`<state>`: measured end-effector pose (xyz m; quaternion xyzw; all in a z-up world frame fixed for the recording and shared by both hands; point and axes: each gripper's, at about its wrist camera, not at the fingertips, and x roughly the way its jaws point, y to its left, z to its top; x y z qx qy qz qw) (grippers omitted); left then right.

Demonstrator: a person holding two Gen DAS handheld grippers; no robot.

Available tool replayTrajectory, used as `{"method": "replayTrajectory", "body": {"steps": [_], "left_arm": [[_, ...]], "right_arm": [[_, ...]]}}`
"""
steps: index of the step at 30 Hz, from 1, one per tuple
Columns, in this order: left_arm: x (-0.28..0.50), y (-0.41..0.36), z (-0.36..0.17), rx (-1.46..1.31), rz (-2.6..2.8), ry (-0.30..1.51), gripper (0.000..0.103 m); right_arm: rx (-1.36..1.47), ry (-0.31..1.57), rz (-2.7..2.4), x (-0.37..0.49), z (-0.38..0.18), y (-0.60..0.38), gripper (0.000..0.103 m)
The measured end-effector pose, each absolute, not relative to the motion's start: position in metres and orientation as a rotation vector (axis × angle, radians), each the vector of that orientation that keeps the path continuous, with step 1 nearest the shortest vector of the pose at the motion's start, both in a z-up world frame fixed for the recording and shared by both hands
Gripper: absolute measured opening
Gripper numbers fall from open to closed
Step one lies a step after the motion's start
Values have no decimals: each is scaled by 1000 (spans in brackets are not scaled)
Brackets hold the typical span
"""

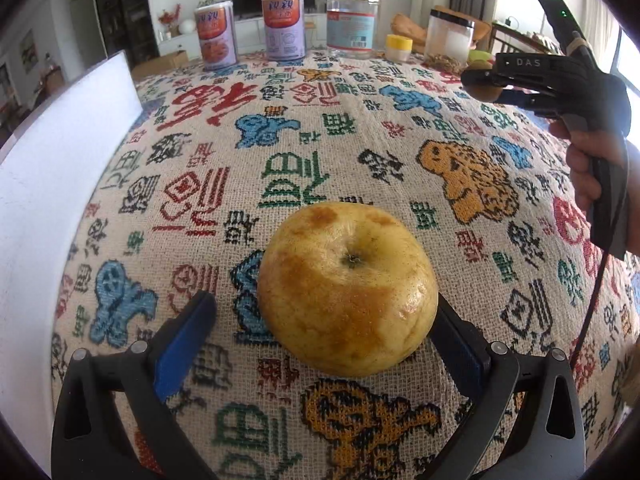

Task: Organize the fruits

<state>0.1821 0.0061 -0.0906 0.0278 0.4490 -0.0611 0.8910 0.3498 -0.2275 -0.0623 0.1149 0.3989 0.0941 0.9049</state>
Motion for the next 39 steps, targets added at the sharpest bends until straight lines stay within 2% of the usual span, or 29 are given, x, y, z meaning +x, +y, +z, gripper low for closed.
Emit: {"method": "replayTrajectory", "body": {"steps": [7, 13, 16, 26, 39], "left_arm": [[182, 6, -91, 59, -126, 932, 102], [182, 6, -91, 58, -126, 932, 102], [182, 6, -91, 58, -126, 932, 102], [182, 7, -91, 58, -126, 932, 102], [182, 7, -91, 58, -126, 931, 103]], "right_arm": [[198, 865, 309, 213, -33, -248, 49], [-190, 1231, 275, 156, -40, -235, 49], [-303, 1300, 260, 159, -57, -228, 49], [-288, 1187, 249, 175, -58, -203, 50], [-150, 1084, 281, 167, -62, -216, 50]]}}
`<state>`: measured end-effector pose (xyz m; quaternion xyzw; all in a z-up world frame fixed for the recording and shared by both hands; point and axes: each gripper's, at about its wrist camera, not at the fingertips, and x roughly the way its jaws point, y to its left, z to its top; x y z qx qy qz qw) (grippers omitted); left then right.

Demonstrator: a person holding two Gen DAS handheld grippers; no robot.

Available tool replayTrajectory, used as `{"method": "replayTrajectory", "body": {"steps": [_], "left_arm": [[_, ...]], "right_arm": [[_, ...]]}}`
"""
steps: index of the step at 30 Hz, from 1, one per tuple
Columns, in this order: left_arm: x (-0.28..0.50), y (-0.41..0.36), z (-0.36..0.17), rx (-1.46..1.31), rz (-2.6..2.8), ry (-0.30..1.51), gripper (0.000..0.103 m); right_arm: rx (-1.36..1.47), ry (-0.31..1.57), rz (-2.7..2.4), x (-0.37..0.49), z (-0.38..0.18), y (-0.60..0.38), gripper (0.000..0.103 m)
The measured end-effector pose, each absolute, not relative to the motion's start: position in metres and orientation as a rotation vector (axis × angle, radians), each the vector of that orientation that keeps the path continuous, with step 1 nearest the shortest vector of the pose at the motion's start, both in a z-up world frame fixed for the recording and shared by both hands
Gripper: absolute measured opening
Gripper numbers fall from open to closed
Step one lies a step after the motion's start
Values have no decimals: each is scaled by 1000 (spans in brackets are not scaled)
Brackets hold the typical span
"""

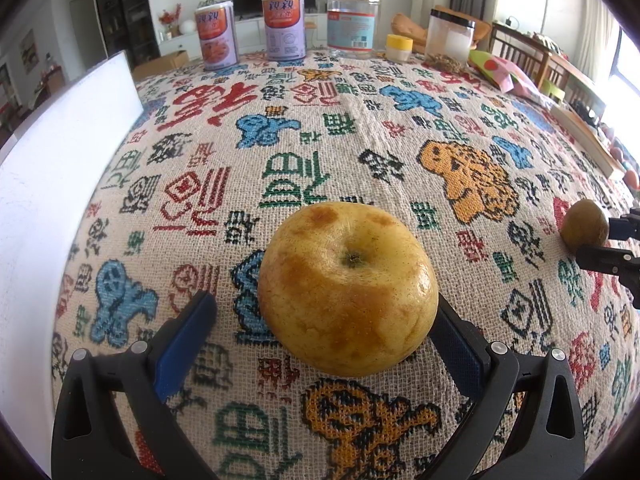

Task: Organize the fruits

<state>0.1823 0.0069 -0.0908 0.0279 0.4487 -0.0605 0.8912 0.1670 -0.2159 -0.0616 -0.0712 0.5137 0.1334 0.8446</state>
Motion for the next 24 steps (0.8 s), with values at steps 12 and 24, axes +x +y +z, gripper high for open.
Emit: {"method": "replayTrajectory", "body": {"steps": [12, 24], "left_arm": [[182, 7, -91, 58, -125, 931, 102], [182, 7, -91, 58, -125, 931, 102]], "right_arm": [[-39, 1046, 268, 139, -74, -229, 79], [-90, 960, 148, 99, -89, -224, 103]]}}
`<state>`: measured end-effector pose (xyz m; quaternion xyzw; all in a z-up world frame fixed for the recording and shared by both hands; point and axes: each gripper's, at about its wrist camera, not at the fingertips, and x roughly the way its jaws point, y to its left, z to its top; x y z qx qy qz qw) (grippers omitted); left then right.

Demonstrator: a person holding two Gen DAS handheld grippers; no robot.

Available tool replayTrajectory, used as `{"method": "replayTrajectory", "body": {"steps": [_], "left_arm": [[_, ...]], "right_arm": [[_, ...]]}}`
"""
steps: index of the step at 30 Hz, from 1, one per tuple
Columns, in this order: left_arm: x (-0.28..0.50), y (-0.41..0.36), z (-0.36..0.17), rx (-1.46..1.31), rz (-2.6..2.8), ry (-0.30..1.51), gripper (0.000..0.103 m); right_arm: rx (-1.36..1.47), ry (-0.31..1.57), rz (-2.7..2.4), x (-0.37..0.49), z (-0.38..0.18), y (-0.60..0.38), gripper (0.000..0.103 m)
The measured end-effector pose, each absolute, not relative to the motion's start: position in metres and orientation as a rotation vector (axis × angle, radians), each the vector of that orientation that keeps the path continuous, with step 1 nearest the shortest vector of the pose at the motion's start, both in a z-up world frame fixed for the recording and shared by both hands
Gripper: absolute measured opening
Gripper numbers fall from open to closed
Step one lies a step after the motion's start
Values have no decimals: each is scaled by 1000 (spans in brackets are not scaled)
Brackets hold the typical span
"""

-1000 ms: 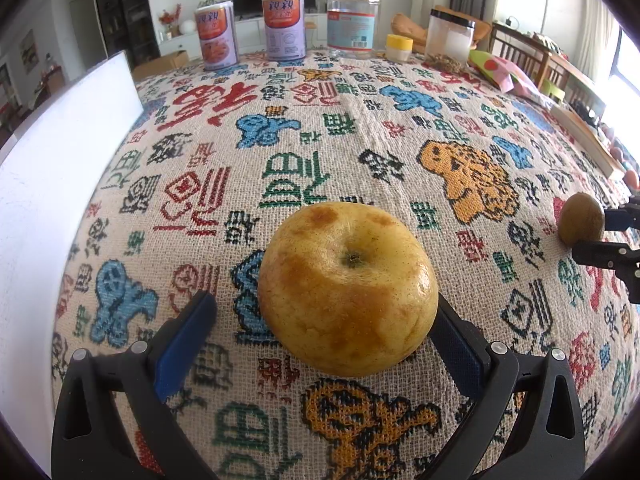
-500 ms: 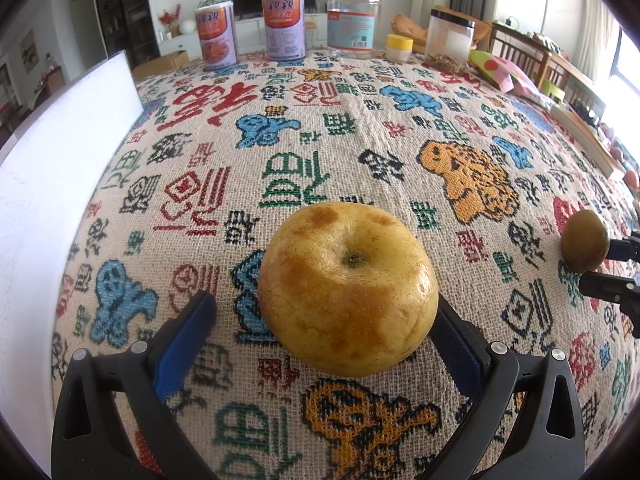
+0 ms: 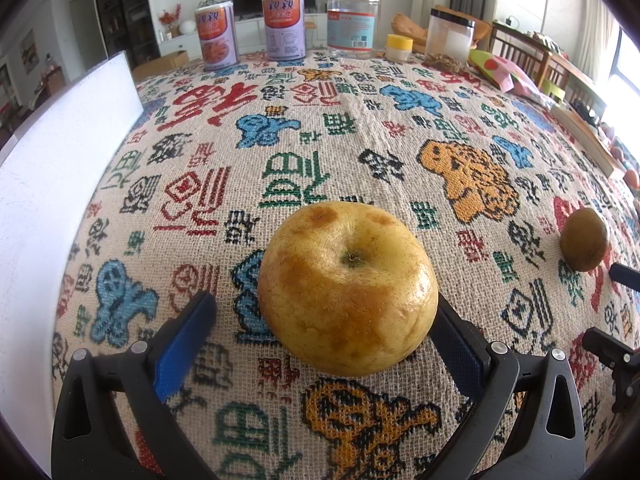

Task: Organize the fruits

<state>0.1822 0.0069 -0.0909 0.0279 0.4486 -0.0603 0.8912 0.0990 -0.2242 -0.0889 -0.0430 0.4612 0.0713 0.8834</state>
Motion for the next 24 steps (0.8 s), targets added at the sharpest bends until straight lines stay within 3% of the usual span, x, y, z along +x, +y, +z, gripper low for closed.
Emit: {"method": "replayTrajectory", "body": {"steps": [14, 18, 20, 21, 22, 24], "left_arm": [[178, 16, -85, -8, -252, 968, 102], [175, 14, -78, -11, -308, 978, 100], [176, 7, -76, 38, -282, 969, 85], [177, 6, -76, 43, -267, 975, 70], [179, 7, -76, 31, -263, 978, 67], [179, 17, -76, -28, -278, 974, 66]], "right_arm": [[-85, 959, 151, 101, -87, -225, 103], [83, 901, 177, 110, -73, -244, 102], [105, 885, 163, 124, -65, -243, 100], [102, 879, 173, 132, -62, -240, 99], [88, 882, 195, 140, -60, -233, 97], [36, 919, 215, 154, -64, -220, 77]]}}
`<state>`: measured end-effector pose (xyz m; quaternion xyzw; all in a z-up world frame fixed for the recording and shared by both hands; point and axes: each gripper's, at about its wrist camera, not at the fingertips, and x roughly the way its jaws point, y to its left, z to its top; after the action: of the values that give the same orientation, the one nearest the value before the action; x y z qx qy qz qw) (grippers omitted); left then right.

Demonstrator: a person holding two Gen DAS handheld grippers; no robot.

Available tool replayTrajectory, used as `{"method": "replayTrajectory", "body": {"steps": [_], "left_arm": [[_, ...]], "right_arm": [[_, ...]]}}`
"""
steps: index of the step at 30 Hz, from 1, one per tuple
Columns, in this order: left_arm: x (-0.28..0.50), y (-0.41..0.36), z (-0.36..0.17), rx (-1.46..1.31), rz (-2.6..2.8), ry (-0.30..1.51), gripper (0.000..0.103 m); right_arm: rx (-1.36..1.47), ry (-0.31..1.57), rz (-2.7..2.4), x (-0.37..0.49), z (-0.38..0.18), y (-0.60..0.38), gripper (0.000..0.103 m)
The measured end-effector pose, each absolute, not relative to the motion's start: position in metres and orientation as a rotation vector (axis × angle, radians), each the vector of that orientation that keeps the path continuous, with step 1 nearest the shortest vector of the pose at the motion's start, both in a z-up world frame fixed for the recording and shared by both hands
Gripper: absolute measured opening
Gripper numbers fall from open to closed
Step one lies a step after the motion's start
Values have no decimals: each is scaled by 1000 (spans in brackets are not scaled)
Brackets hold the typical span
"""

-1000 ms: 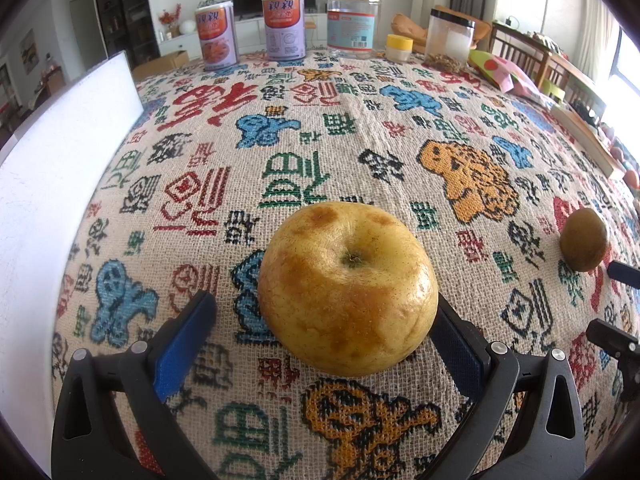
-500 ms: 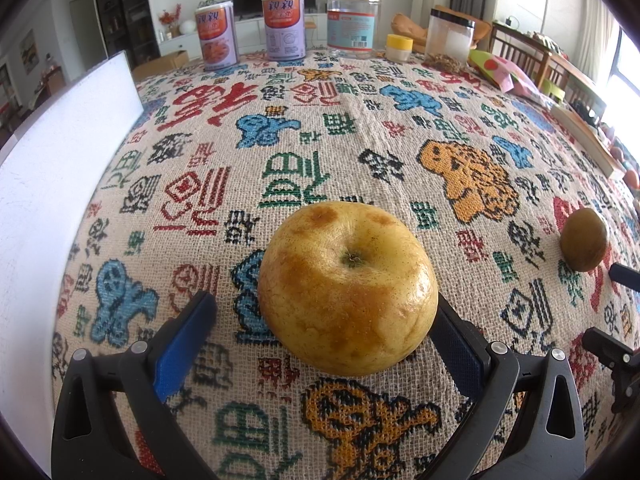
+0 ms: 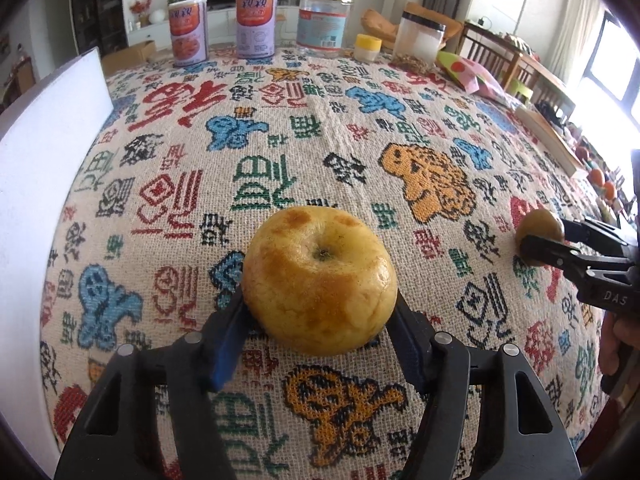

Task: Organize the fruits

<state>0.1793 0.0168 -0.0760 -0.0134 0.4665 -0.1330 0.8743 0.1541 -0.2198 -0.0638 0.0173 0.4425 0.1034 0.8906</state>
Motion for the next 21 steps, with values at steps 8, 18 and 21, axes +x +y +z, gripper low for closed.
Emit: {"method": "replayTrajectory", "body": {"steps": [8, 18, 21], "left_arm": [[116, 99, 38, -279, -298, 829, 66], [128, 278, 64, -283, 135, 926, 66], [146, 303, 9, -292, 207, 1075, 66]], "right_arm": [[-2, 936, 310, 143, -26, -172, 49], [-11, 887, 808, 170, 72, 78, 49], [-131, 914, 821, 192, 68, 155, 49]]}}
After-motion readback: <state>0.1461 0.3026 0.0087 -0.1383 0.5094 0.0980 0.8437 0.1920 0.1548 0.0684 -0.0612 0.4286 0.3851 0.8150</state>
